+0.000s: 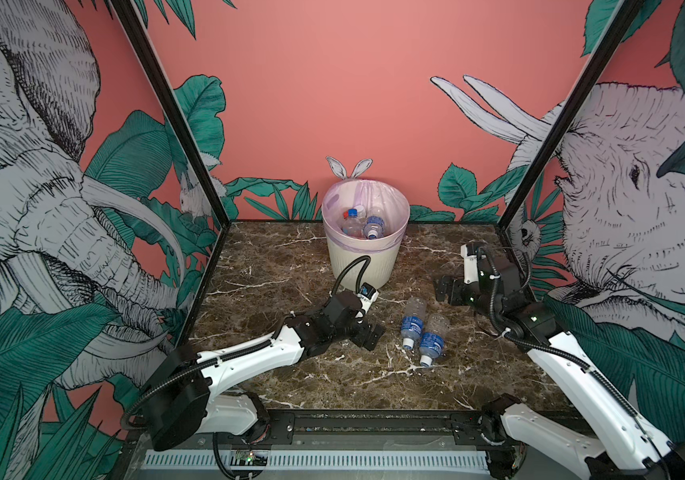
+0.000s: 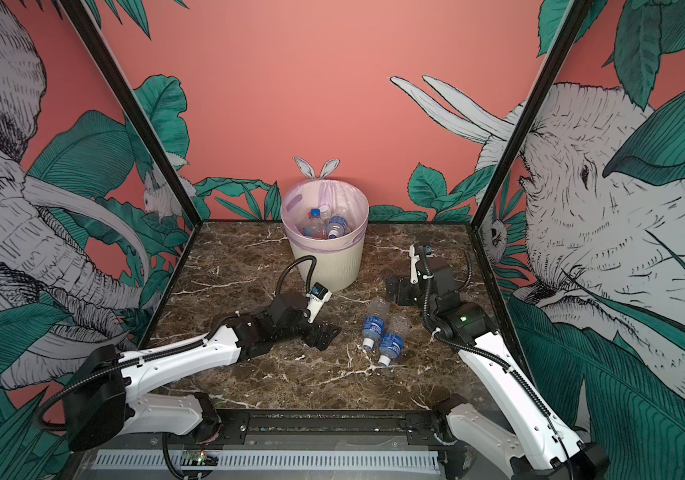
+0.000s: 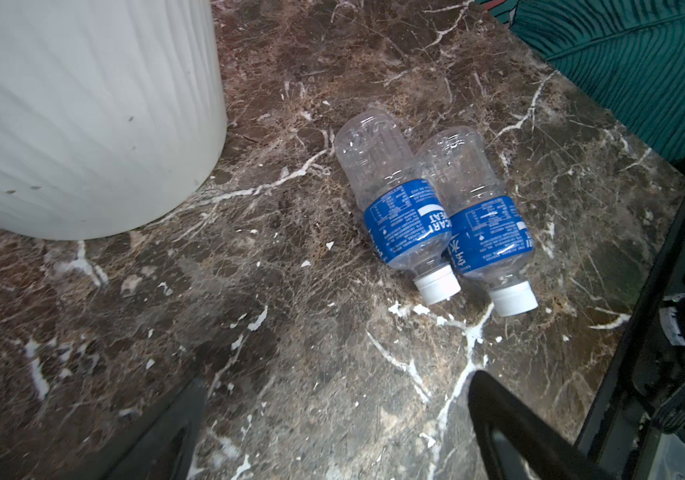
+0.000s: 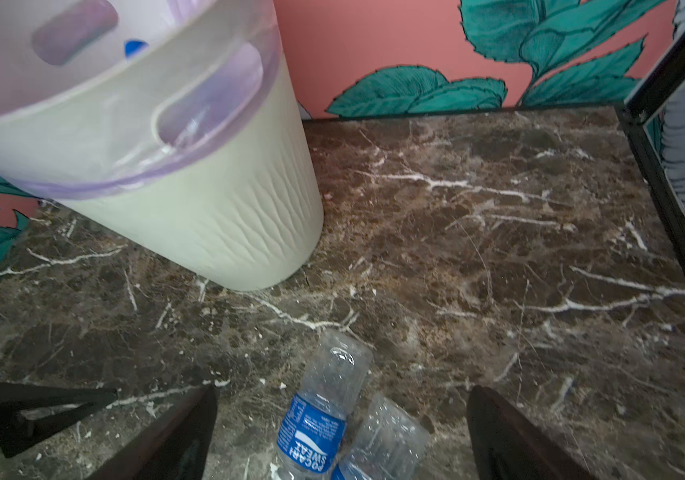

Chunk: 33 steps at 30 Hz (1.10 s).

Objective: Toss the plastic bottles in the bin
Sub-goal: 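Draw the right gripper back while the left gripper reaches toward the remaining bottles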

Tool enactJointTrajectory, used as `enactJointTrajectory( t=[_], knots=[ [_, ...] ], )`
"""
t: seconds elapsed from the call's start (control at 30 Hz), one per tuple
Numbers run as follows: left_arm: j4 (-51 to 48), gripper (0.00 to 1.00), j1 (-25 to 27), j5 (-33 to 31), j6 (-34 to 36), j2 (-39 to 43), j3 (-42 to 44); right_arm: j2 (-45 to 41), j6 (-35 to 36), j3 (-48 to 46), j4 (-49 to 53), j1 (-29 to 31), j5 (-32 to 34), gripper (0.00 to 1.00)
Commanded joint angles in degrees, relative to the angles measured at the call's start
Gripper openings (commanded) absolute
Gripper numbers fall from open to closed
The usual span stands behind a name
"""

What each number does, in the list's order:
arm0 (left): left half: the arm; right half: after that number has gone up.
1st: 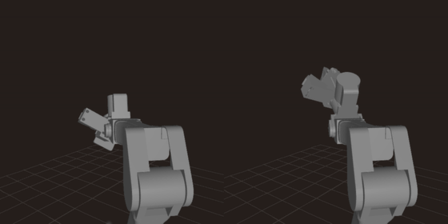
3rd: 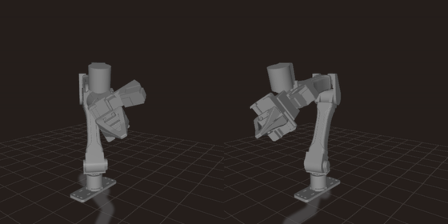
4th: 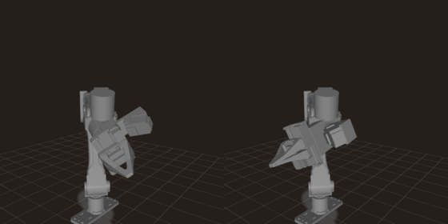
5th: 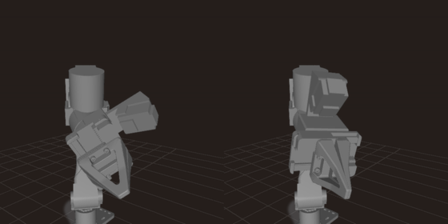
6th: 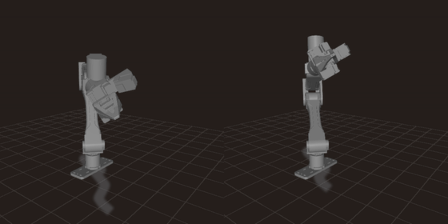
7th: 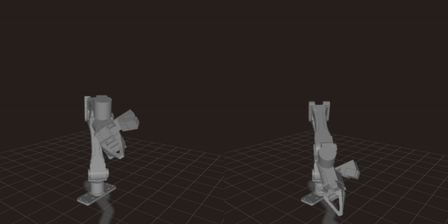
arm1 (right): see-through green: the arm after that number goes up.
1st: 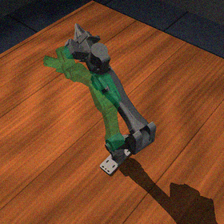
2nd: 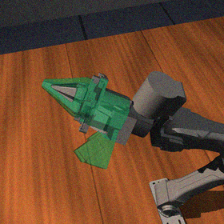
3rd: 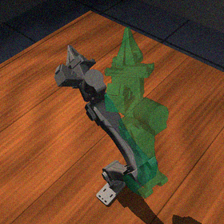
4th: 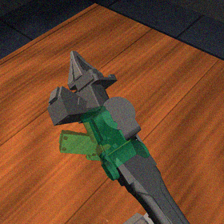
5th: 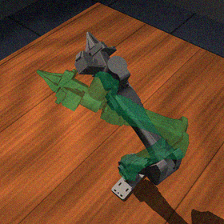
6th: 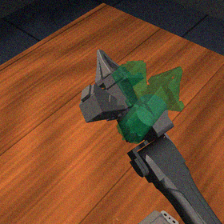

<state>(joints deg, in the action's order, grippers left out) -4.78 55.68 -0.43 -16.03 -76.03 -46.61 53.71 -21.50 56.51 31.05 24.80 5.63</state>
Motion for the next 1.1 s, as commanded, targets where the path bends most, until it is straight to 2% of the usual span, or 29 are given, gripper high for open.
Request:
enactJointTrajectory(
  t=[0.0, 0.47, 1.07],
  knots=[
    [3.5, 0.99, 1.1, -1.2, -1.9, -2.3, -2.6, -3.8, -1.1, -3.7, -3.3, -0.6, 3.1, 0.96],
    [5.6, 0.99, 4.8, -3.7, -5.7, -14.9, -10.6, -14.1, -0.1, -19.1, -11.6, -2.5, 12.2, 0.97],
    [6.4, 0.98, 5.6, -3.6, -9.2, -25.3, -19.2, -14.8, -1.6, -21.3, -12.8, -2.8, 12.1, 0.97]
  ],
)
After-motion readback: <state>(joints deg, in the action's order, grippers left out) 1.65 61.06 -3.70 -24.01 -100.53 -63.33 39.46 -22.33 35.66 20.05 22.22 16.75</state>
